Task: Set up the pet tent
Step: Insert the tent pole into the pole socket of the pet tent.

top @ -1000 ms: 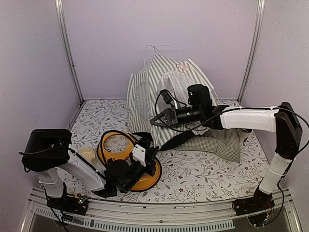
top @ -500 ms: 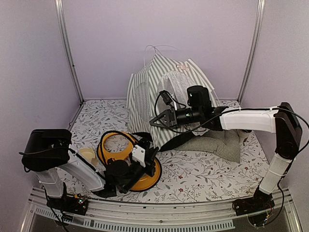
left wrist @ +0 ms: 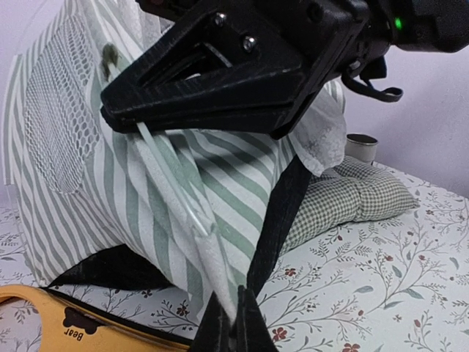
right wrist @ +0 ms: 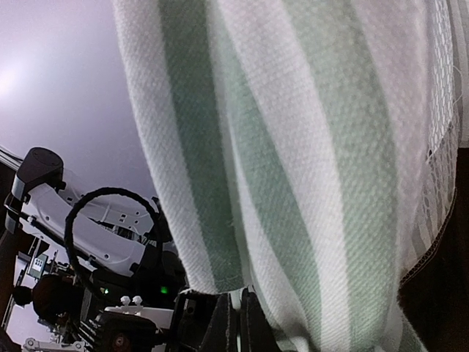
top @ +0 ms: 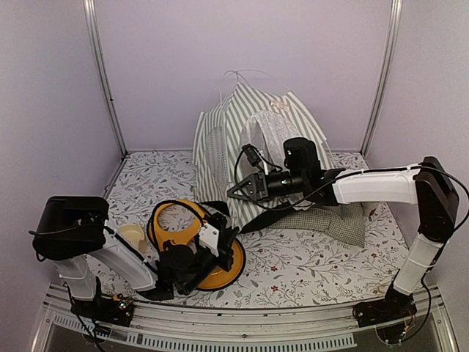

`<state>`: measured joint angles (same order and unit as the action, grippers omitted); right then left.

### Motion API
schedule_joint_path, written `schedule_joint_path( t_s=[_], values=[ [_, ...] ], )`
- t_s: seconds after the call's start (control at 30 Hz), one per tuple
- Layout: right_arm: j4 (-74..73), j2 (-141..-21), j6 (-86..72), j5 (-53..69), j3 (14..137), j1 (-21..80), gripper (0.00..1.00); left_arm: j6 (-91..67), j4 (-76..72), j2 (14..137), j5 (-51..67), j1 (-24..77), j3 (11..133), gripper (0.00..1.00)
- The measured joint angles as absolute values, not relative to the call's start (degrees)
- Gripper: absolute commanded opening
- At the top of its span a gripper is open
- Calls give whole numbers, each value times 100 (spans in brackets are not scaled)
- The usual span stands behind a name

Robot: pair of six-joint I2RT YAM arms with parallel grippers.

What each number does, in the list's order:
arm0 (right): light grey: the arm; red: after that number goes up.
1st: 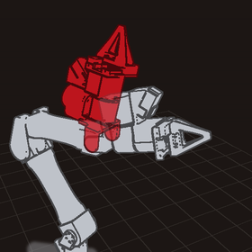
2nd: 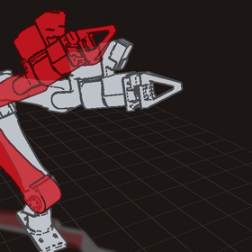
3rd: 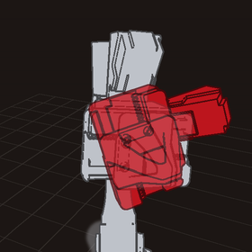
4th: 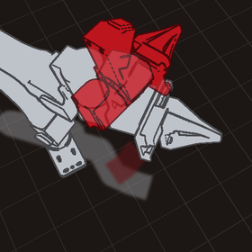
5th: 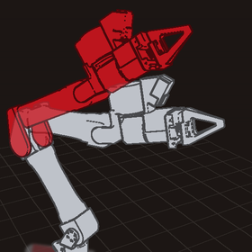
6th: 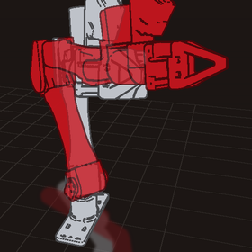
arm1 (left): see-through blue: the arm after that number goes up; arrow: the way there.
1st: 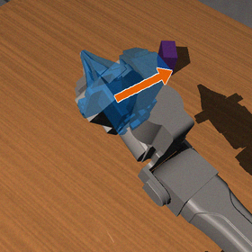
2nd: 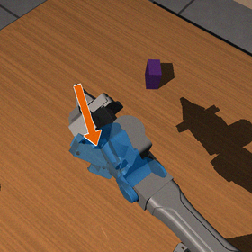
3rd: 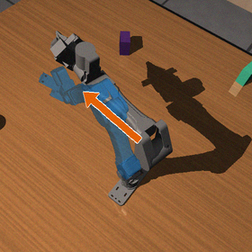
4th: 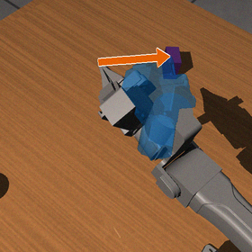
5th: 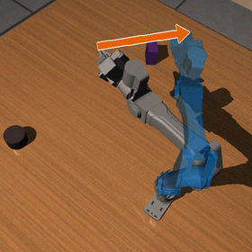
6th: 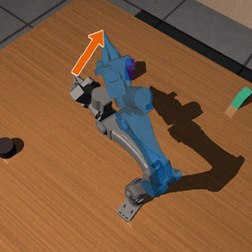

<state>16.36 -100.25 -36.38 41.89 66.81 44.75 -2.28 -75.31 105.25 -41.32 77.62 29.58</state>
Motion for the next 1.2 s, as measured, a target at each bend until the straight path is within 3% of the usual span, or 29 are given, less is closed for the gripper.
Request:
schedule_joint_path(
  t_s=[1.2],
  values=[
    [1806,-9782,-3365,3326,6252,4947,0,-456,-7618,10355,-4032,7806,2617,0]
  ],
)
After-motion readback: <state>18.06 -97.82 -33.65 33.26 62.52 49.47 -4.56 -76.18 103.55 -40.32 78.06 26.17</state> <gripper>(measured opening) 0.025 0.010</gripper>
